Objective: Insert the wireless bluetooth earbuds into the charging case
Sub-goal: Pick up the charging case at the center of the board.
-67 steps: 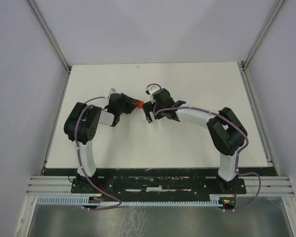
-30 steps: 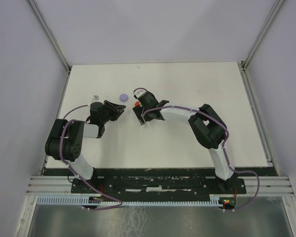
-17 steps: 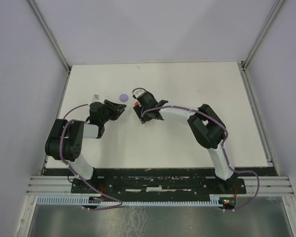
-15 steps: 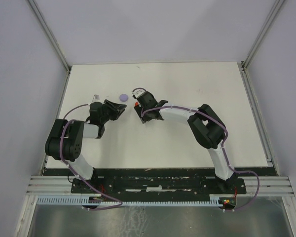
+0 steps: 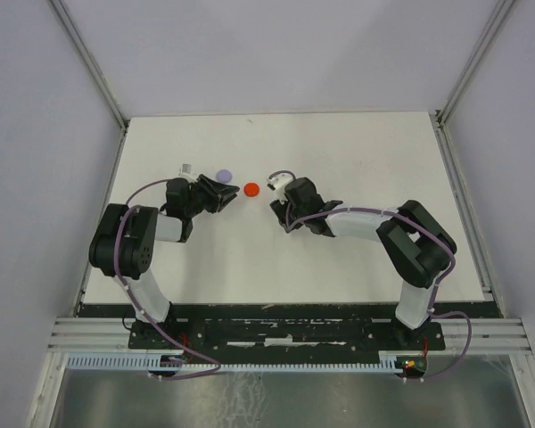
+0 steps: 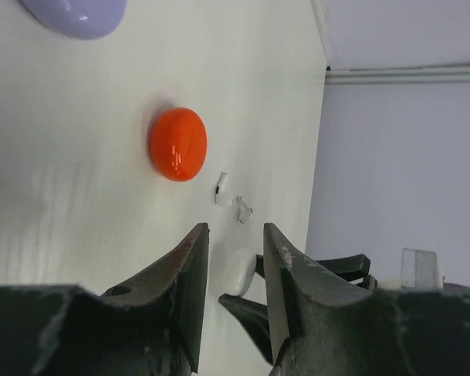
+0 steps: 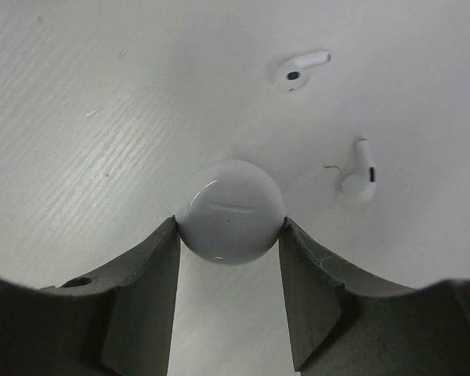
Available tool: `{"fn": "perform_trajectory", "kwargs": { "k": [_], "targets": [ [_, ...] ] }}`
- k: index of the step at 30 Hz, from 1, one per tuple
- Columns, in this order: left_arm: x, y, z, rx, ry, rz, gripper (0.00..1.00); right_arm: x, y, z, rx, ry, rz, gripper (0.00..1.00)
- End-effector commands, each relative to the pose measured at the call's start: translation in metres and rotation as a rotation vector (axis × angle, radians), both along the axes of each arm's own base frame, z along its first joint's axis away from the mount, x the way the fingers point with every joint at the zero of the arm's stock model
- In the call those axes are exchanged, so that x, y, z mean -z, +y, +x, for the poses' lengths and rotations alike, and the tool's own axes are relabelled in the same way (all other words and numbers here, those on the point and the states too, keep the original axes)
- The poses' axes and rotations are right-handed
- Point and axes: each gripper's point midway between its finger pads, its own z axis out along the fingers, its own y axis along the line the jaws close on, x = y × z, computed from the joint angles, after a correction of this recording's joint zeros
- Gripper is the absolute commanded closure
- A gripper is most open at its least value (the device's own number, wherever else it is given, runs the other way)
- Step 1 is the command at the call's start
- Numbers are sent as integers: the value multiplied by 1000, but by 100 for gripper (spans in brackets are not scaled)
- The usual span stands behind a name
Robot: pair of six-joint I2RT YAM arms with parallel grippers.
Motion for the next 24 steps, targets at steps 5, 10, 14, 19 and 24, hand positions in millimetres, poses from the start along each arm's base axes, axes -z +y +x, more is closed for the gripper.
{"fn": "perform_trajectory", "kwargs": {
  "k": [5, 10, 14, 19, 24],
  "targets": [
    [-34, -63, -1, 277, -101, -95, 59, -57, -12, 7, -164, -62, 214, 73],
    [-34, -97, -7, 382, -106, -110, 59, -64, -12, -6, -246, -37, 246, 74],
    [-32, -115, -11, 436, -101, -111, 58, -66, -9, -11, -274, -20, 255, 74],
    [-26, -129, -16, 496, -82, -63, 58, -66, -12, -10, -264, -19, 247, 75],
    [-21, -136, -23, 561, -75, -33, 58, -68, -11, -11, -270, -15, 252, 75]
  ]
}}
